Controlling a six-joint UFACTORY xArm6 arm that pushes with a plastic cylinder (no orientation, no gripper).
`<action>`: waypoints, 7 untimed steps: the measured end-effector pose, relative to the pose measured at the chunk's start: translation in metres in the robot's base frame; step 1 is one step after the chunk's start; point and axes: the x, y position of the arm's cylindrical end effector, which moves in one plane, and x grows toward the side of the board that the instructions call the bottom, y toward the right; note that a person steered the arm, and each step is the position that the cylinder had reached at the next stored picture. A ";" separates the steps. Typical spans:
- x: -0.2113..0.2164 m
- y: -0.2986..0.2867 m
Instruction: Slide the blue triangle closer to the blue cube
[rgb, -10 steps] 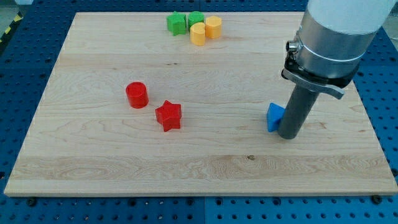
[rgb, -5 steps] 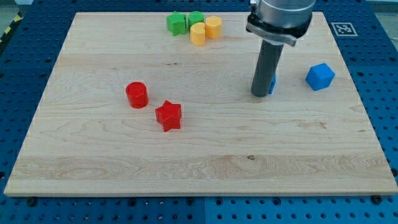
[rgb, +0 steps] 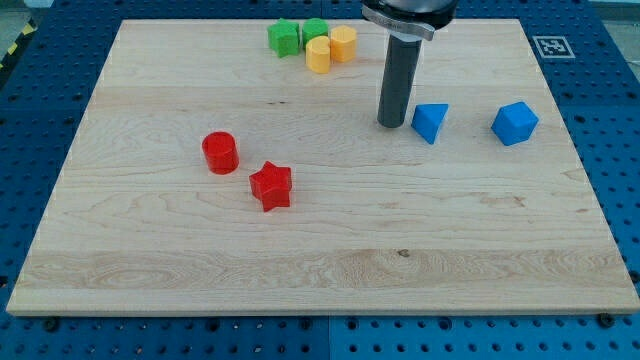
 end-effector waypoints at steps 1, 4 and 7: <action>0.000 0.001; 0.006 0.021; 0.006 0.066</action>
